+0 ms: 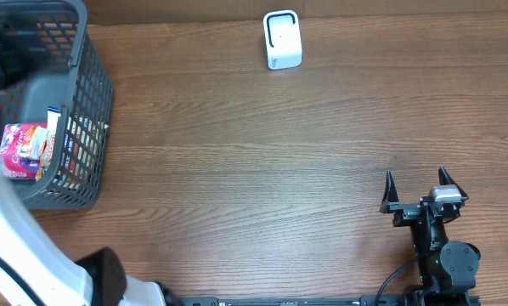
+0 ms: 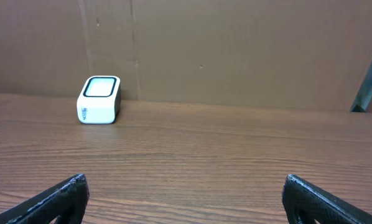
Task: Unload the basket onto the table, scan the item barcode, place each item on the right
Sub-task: 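Reach the left gripper into the grey basket toward the snack bags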
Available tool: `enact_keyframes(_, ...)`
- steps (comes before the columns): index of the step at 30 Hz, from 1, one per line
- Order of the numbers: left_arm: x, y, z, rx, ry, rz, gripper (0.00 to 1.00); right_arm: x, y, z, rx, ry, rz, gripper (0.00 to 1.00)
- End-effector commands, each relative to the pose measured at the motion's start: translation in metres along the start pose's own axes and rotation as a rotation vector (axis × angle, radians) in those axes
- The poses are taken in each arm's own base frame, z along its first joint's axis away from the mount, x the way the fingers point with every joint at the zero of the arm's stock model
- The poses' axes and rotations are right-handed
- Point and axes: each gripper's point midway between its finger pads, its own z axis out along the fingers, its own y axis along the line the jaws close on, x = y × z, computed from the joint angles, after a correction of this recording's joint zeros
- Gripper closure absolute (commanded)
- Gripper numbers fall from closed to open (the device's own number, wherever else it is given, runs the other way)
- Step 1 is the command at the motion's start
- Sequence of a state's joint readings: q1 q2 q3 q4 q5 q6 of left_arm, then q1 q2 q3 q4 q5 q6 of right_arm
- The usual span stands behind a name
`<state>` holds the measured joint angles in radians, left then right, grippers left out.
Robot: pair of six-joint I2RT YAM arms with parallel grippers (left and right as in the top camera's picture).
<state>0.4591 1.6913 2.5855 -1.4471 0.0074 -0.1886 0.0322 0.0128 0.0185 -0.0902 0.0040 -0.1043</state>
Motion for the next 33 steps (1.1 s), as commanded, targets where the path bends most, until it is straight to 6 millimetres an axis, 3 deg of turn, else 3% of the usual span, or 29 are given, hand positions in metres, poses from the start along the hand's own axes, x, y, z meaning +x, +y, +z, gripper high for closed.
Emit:
enact_keyframes(1, -0.011, 0.062, 0.006, -0.144, -0.034, -0.296, 0.00, 0.001, -0.001, 0.000, 0.007, -0.005, -0.001, 0.00)
enact_keyframes(3, -0.007, 0.086, 0.014, -0.172, -0.013, -0.392, 0.00, 0.001, -0.001, 0.000, 0.007, -0.005, -0.001, 0.00)
enact_keyframes(6, 0.008, 0.100, 0.029, -0.152, 0.073, -0.445, 0.00, 0.001, -0.001, 0.000, 0.007, -0.005, -0.001, 0.00)
enact_keyframes(12, 0.051, 0.122, 0.078, -0.207, 0.300, -0.337, 0.00, 0.001, -0.001, 0.000, 0.007, -0.005, -0.001, 0.00)
enact_keyframes(13, 0.063, 0.135, 0.093, -0.259, 0.352, -0.329, 0.00, 0.001, -0.001, 0.000, 0.007, -0.005, -0.001, 0.00)
enact_keyframes(16, 0.084, 0.162, 0.109, -0.397, 0.433, -0.322, 0.00, 0.001, -0.001, 0.000, 0.007, -0.005, -0.001, 0.00)
enact_keyframes(22, 0.114, 0.168, 0.137, -0.405, 0.564, -0.319, 0.00, 0.001, -0.001, 0.000, 0.007, -0.005, -0.001, 0.00)
enact_keyframes(33, 0.155, 0.138, 0.165, -0.258, 0.742, -0.197, 0.03, 0.001, -0.001, 0.000, 0.007, -0.005, -0.001, 0.00)
